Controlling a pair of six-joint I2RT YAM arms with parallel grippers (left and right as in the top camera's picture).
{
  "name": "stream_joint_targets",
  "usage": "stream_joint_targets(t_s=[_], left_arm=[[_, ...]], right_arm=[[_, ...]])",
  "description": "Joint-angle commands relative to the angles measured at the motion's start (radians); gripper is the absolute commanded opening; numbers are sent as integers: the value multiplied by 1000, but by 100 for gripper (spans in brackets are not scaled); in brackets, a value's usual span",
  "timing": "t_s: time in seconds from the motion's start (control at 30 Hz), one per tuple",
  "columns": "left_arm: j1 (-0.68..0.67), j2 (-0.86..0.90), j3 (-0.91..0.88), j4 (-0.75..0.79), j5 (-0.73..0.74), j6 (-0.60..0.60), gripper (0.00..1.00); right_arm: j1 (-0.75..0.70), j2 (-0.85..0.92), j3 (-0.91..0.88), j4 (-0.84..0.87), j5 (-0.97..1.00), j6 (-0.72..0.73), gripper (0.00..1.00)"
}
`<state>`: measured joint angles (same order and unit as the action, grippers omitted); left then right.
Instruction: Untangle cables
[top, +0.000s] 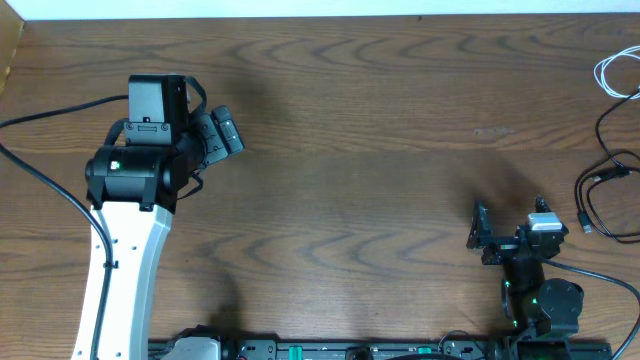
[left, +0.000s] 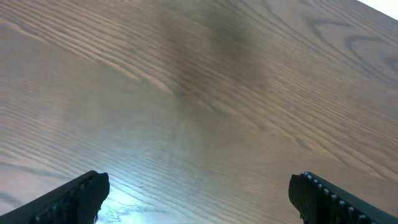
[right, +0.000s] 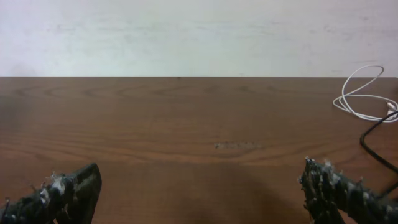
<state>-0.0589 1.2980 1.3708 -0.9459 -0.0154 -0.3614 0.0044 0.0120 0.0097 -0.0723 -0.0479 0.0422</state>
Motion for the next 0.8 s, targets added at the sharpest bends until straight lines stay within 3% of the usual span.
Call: stream_joint_targets(t_s=[0.0, 0.1, 0.27, 0.53, 0.77], left_arm=[[5, -9, 8, -2, -85, 10, 98], [5, -52, -10, 24, -109, 11, 98], [15, -195, -134, 204, -94, 58, 98], [19, -502, -504, 612, 118, 398, 98], [19, -794, -820, 835, 109, 448, 98]], right_arm=[[10, -6, -4, -2, 12, 13, 99], [10, -6, -4, -2, 12, 13, 99], [10, -6, -4, -2, 12, 13, 99], [10, -6, -4, -2, 12, 13, 99], [10, -6, -4, -2, 12, 13, 99]])
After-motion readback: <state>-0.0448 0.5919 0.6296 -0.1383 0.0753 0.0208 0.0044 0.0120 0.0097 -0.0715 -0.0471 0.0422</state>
